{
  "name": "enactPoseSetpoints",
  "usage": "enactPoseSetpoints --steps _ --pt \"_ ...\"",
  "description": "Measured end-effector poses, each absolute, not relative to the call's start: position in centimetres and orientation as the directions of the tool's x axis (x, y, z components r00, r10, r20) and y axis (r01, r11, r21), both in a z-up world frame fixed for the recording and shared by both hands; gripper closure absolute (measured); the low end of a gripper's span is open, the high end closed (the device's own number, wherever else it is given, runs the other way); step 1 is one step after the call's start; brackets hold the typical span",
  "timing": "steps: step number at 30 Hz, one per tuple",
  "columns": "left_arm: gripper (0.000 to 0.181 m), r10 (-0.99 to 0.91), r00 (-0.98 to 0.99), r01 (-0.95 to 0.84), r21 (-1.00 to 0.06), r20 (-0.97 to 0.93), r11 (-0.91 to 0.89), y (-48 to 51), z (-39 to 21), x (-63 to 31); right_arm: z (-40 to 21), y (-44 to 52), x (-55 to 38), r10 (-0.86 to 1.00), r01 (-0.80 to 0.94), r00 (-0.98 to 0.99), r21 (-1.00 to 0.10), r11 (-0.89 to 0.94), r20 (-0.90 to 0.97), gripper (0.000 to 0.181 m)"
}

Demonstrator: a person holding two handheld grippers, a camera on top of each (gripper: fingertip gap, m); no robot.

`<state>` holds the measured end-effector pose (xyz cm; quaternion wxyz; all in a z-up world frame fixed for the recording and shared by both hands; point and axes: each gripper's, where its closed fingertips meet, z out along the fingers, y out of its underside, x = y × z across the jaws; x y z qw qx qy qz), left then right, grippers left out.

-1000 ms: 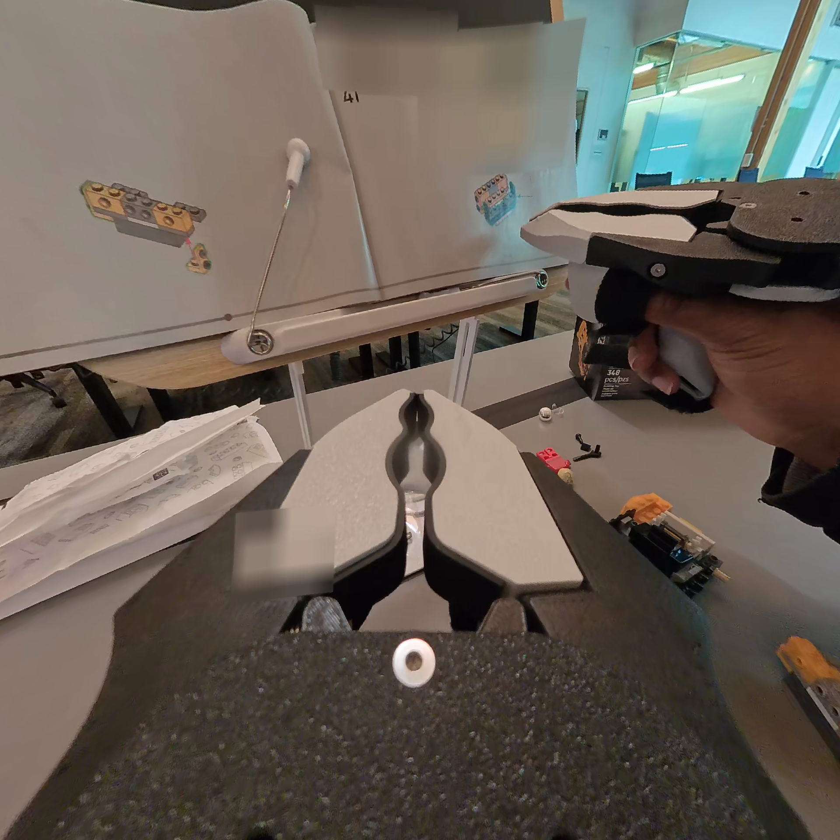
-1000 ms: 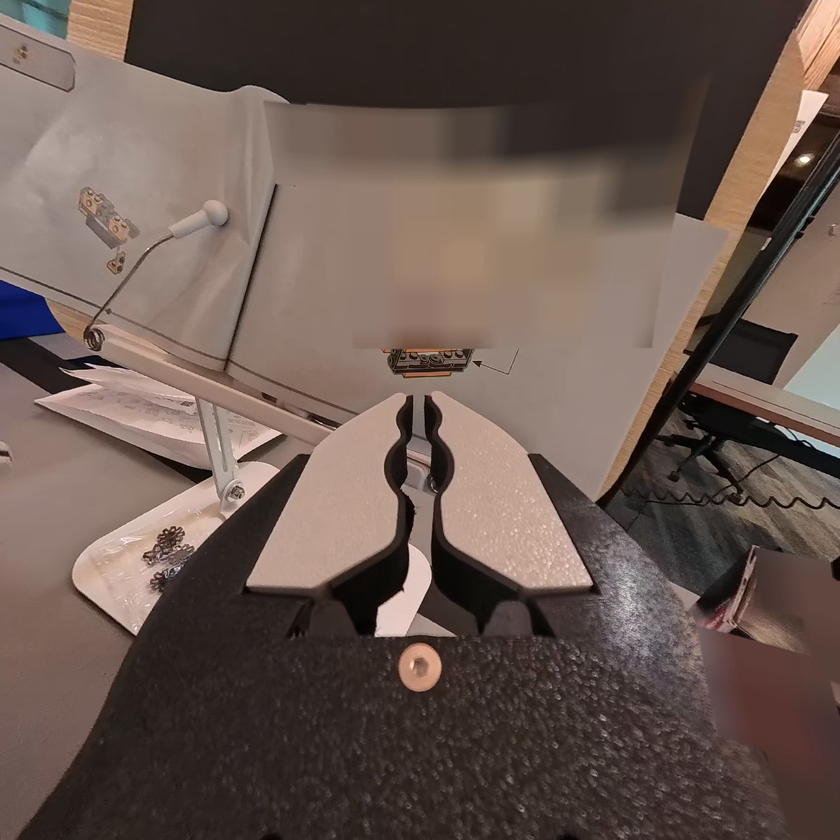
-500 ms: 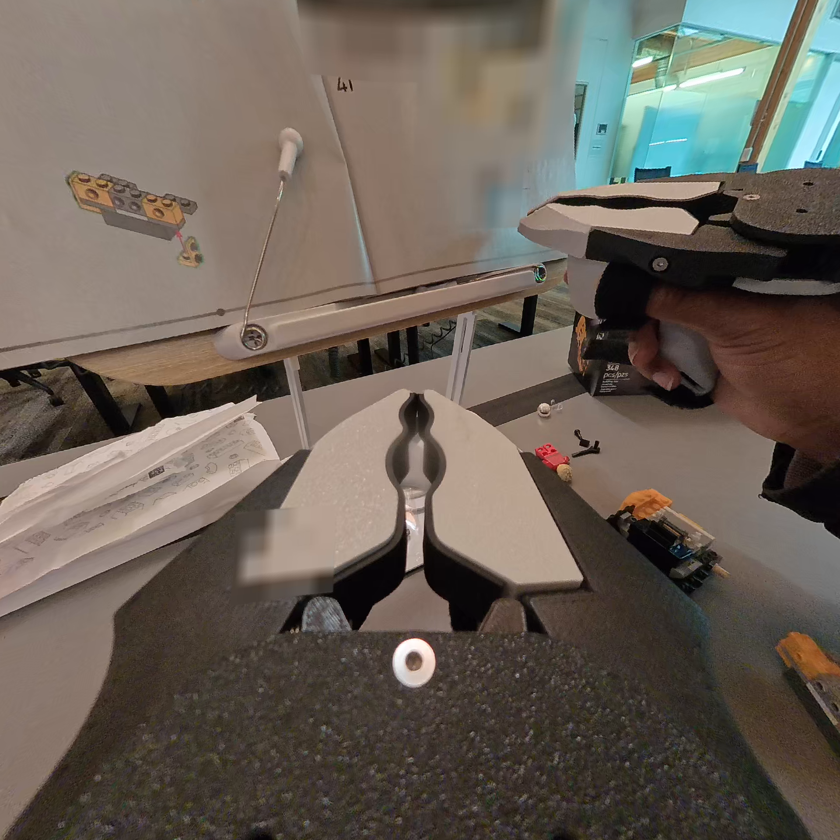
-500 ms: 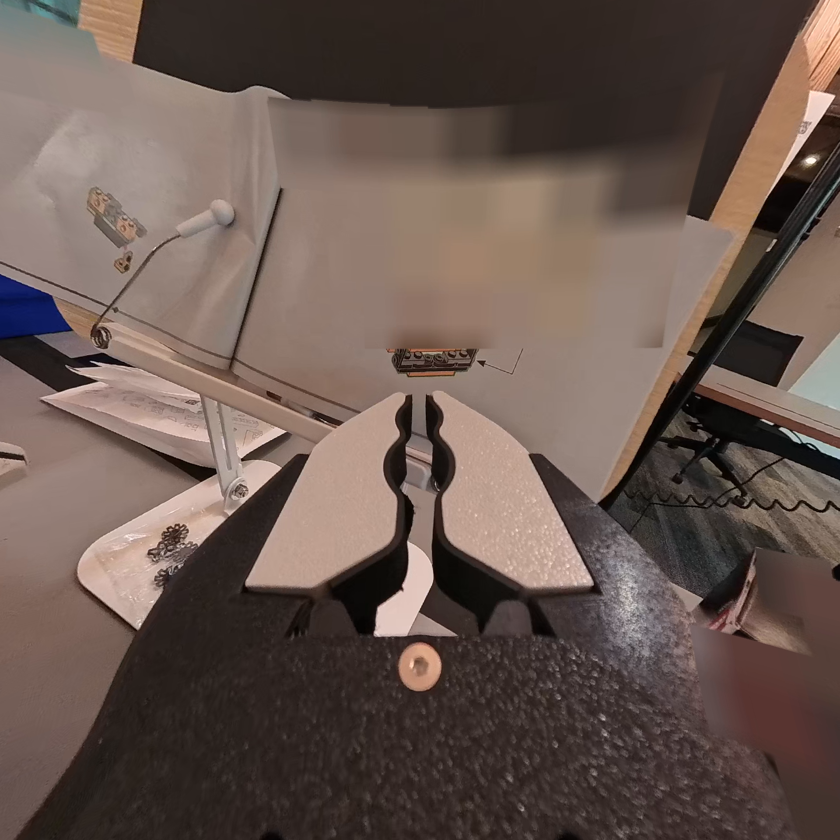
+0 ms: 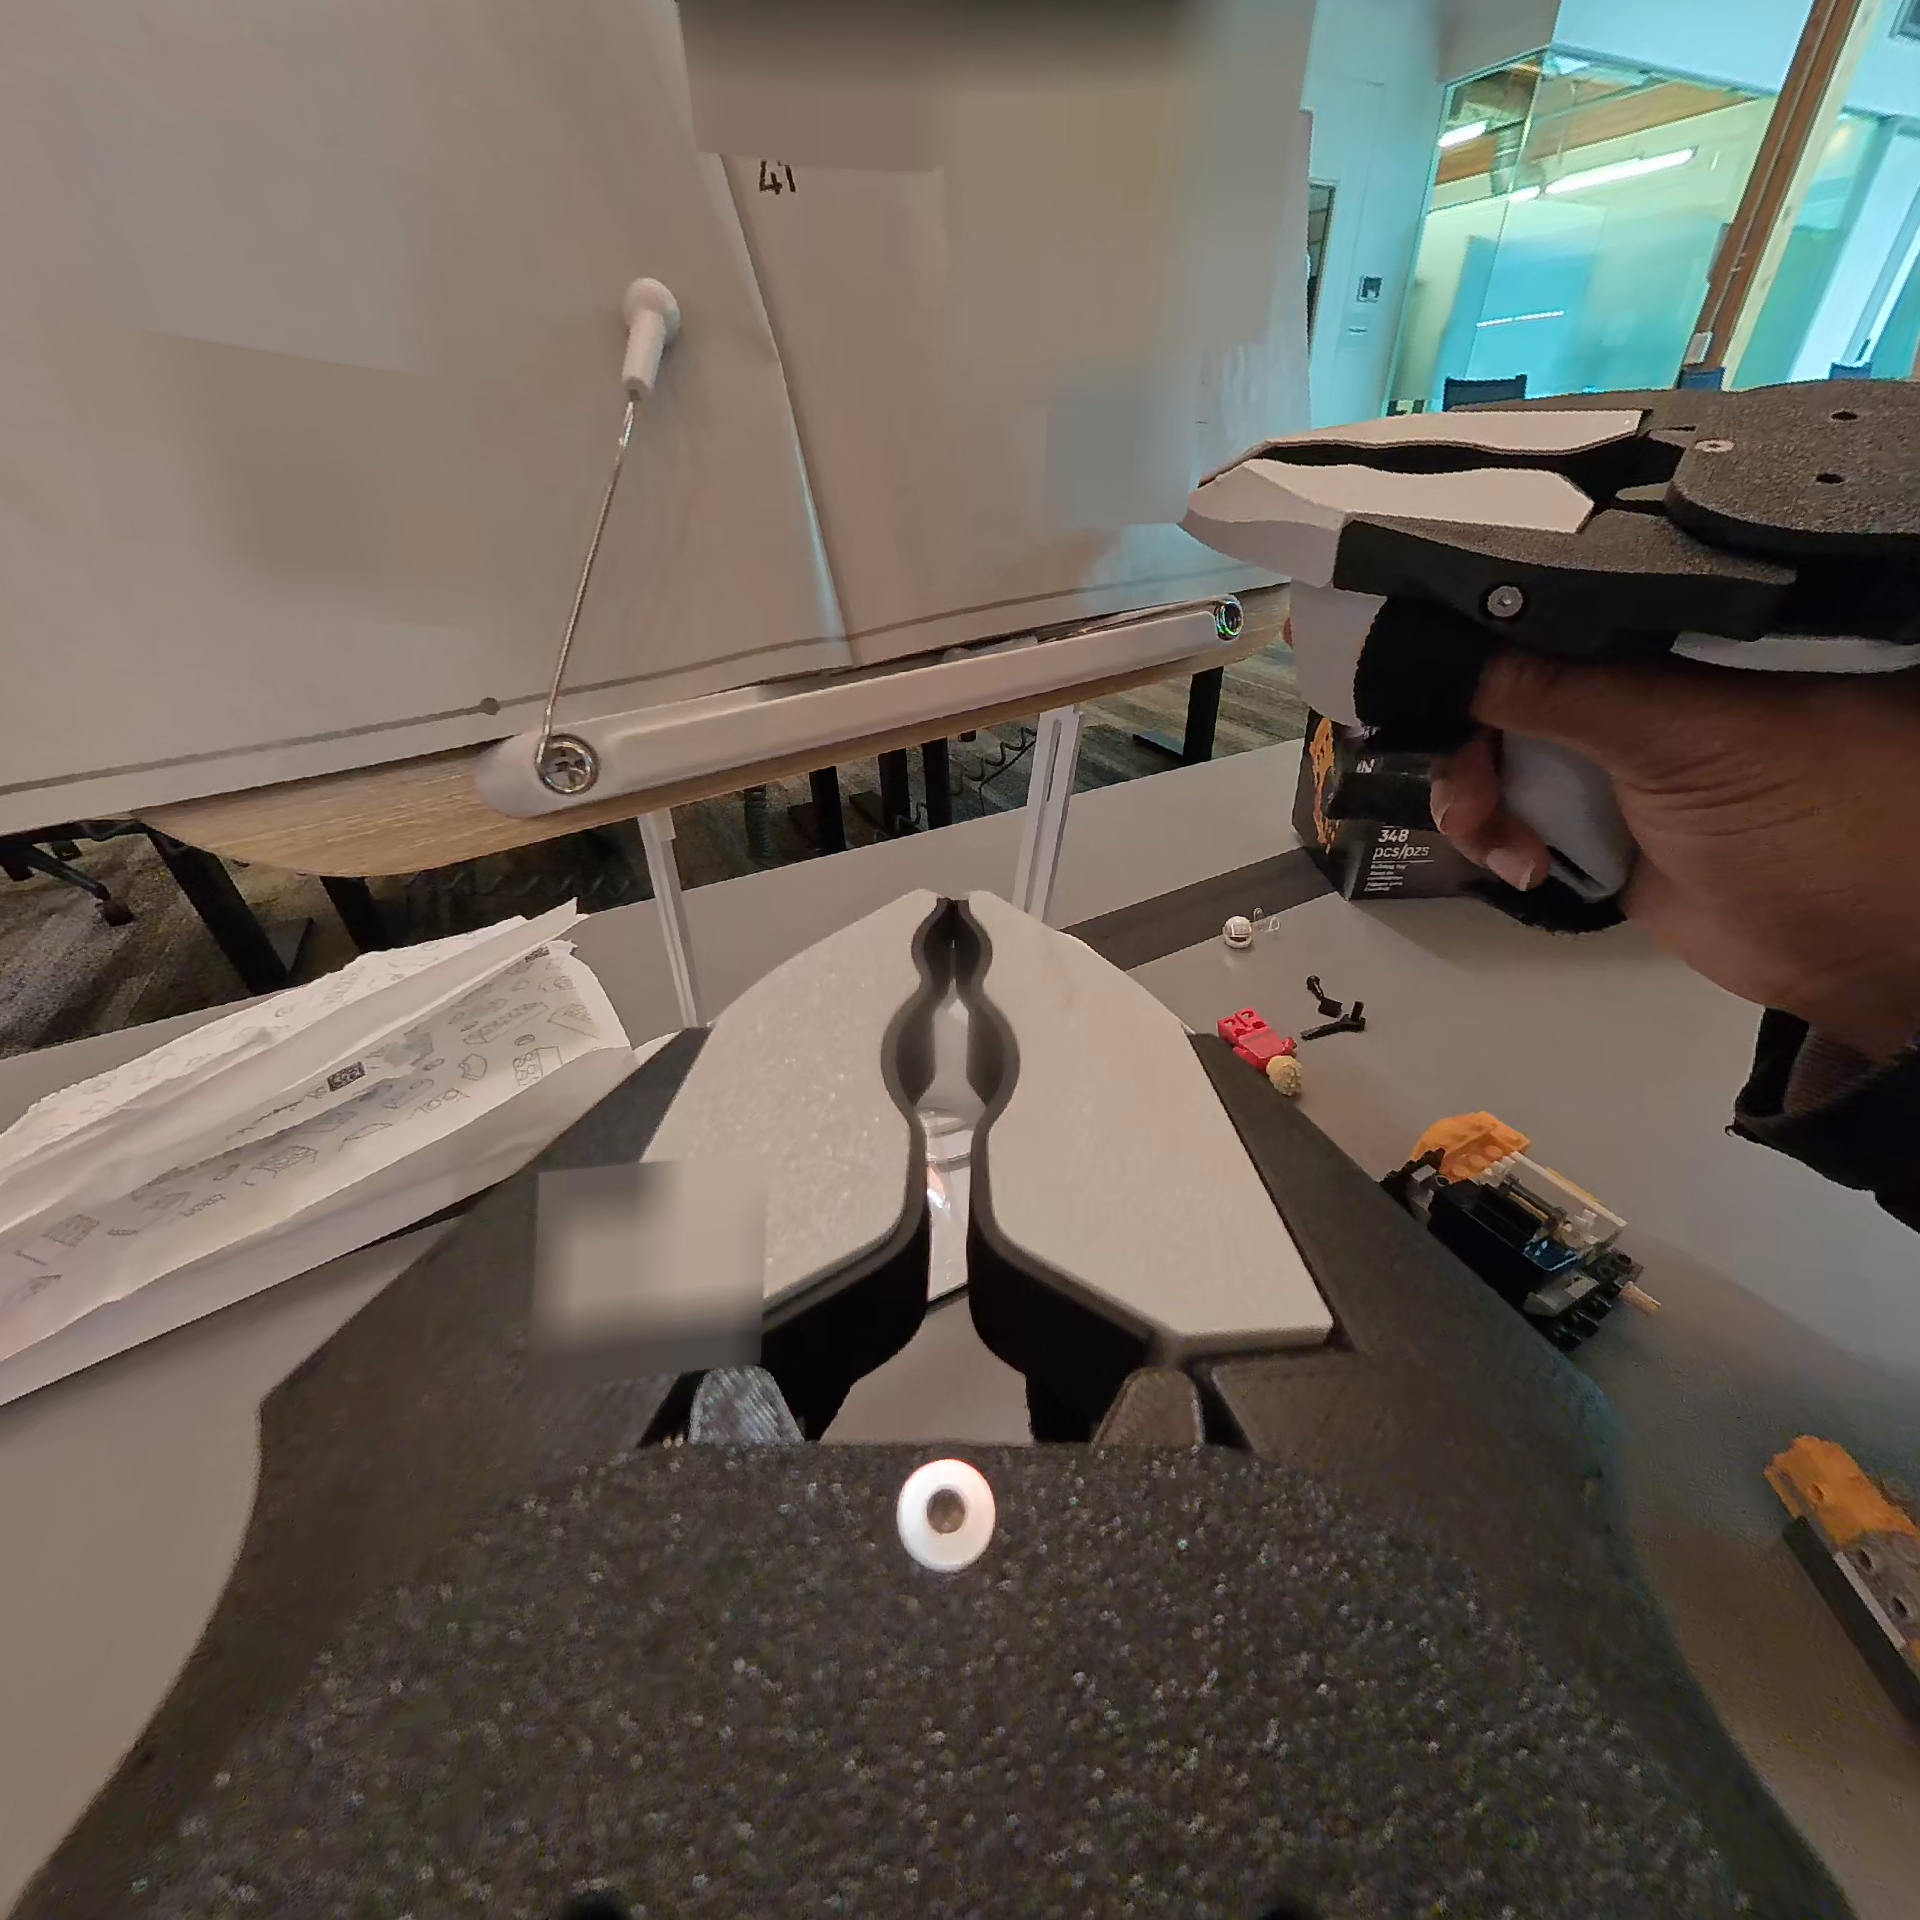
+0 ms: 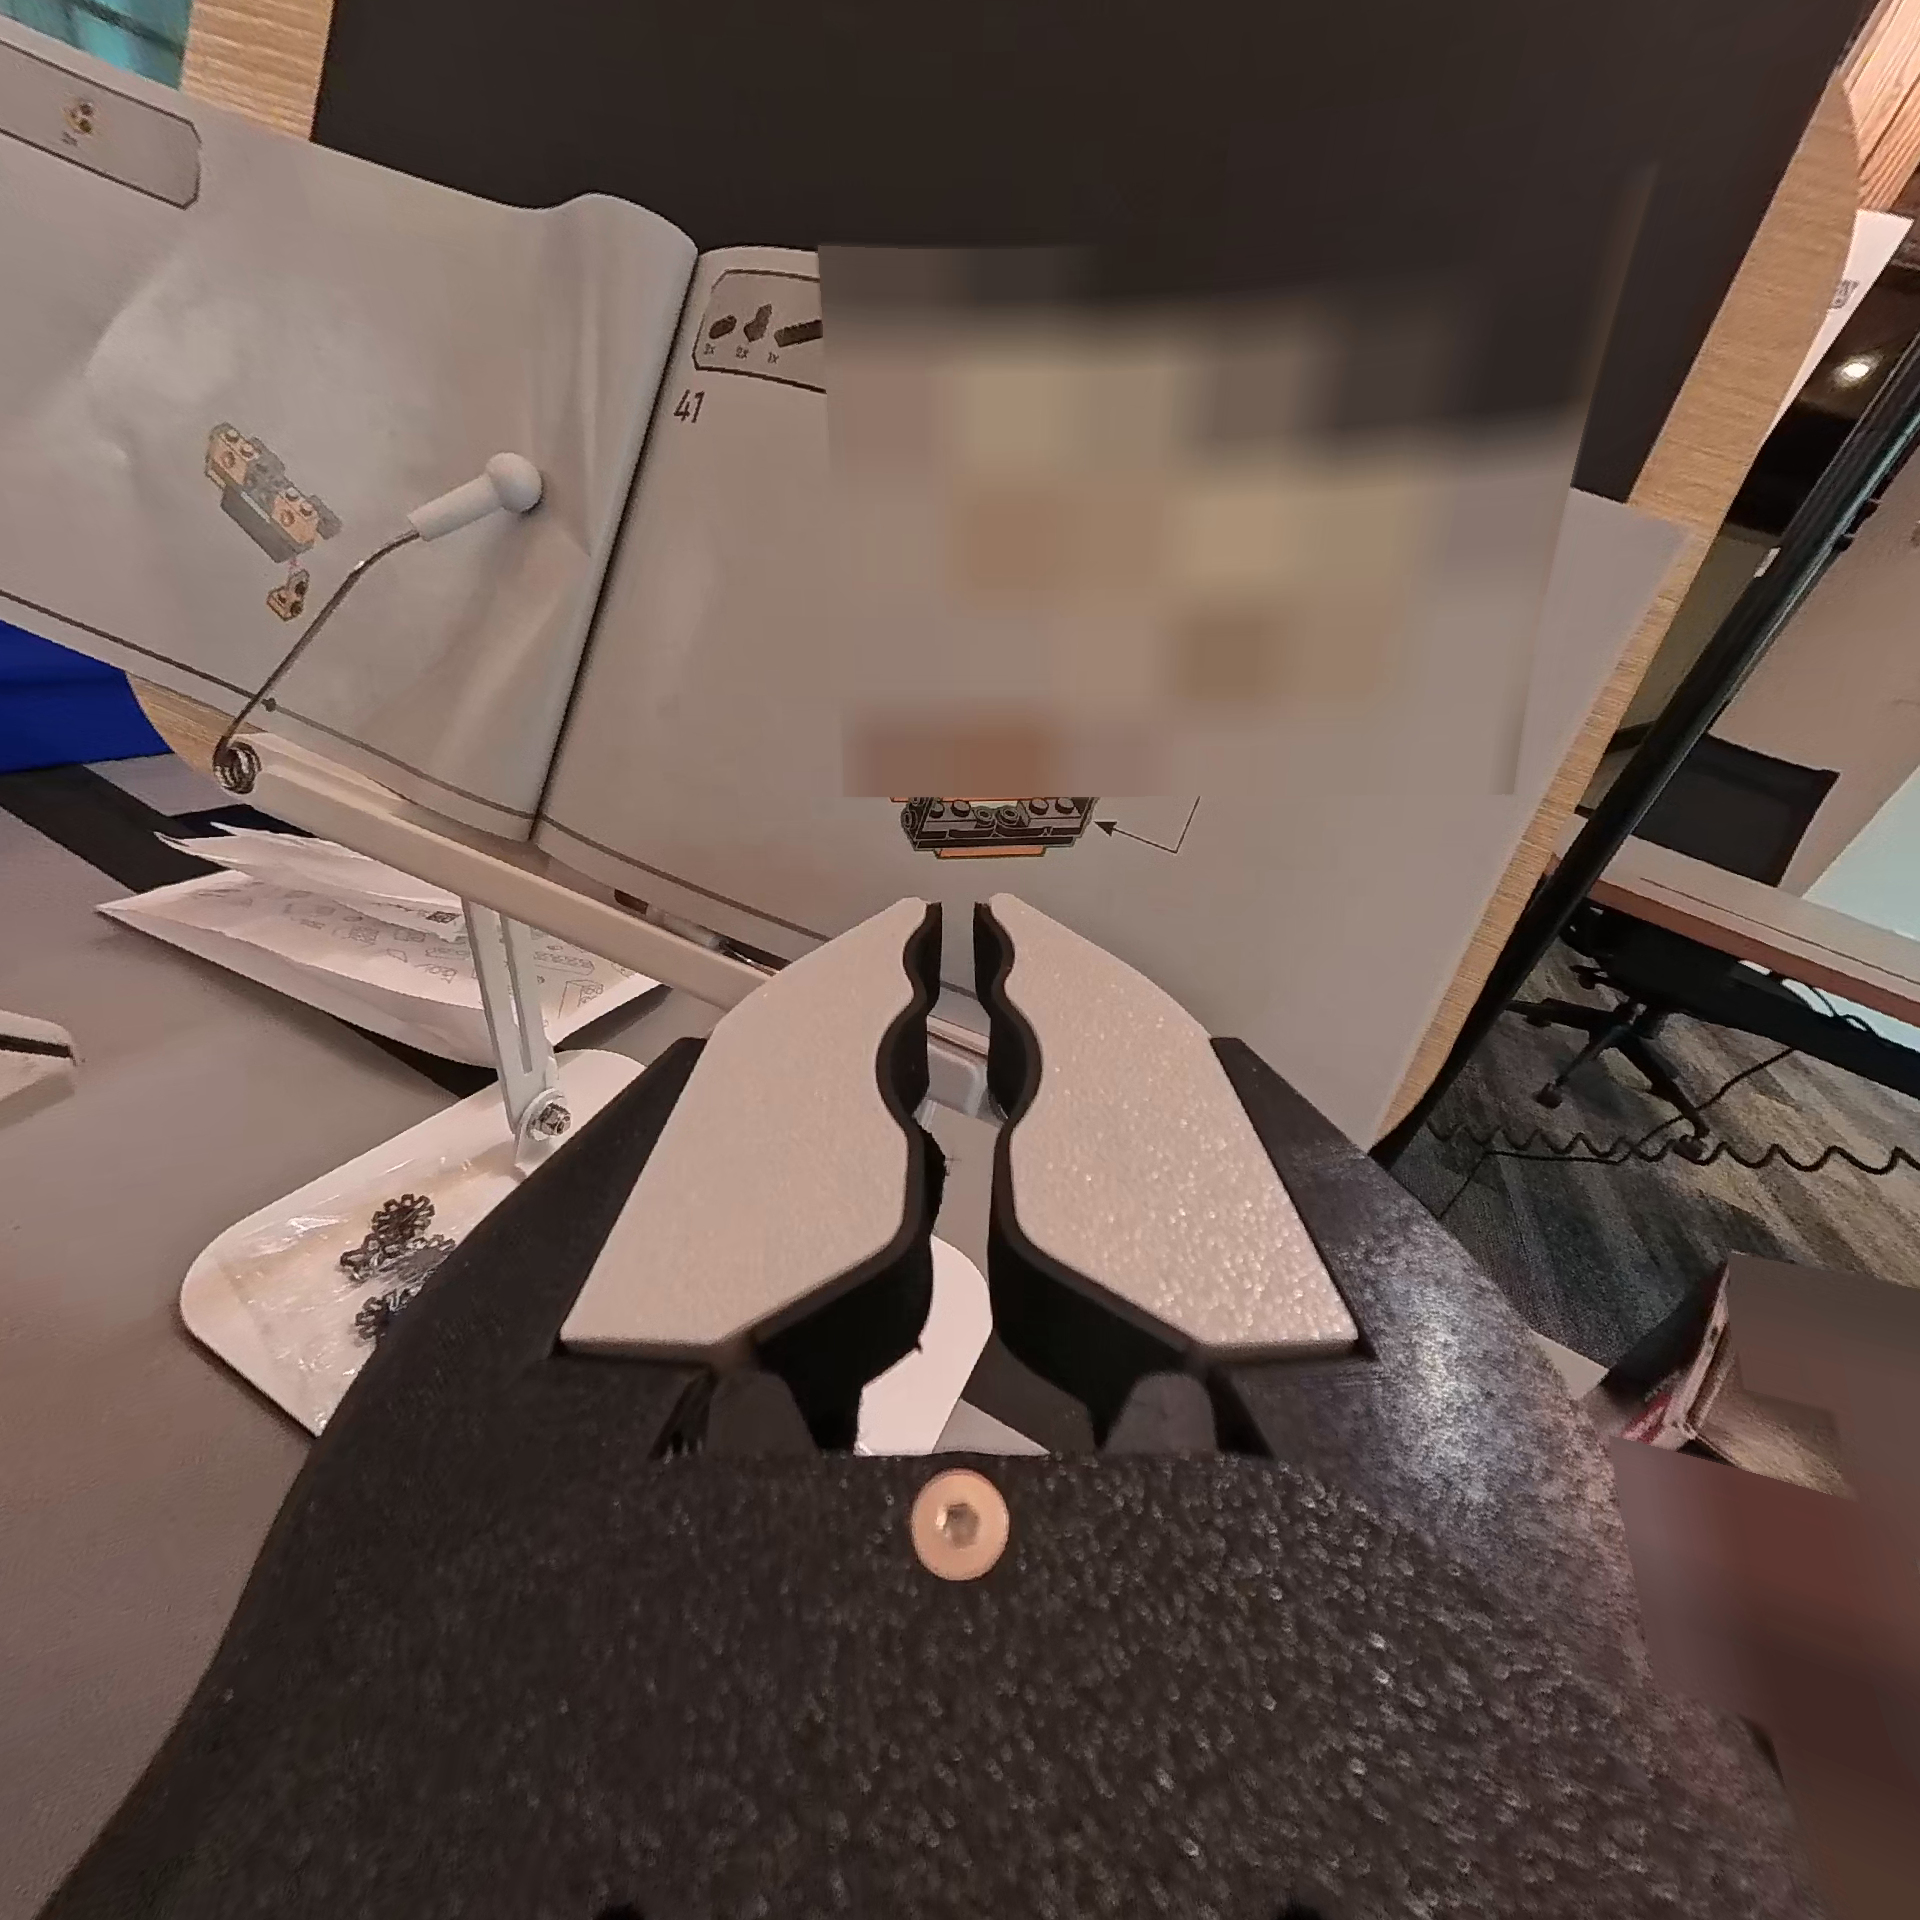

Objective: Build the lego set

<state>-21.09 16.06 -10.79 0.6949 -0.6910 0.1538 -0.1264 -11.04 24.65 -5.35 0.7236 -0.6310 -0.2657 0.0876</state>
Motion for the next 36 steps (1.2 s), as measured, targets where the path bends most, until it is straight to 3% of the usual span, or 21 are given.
enactPoseSetpoints --steps 27,31,36 --pt "0.181 -0.399 0.915 -0.058 -0.998 -0.052 -0.004 16.2 -11.5 -20.6 -3.5 24.9 -10.9 0.415 0.187 0.870 -0.957 0.223 0.266 0.179" --pt "0.181 -0.471 0.881 -0.064 -0.998 -0.050 -0.013 15.9 -11.6 -19.6 -2.8 24.1 -10.8 0.479 0.137 0.849 -0.969 0.204 0.221 0.178" --pt "0.181 -0.589 0.802 -0.114 -0.993 -0.099 0.012 14.7 -10.9 -17.8 0.1 19.4 -12.5 0.620 0.166 0.727 -0.951 0.261 0.297 0.174"
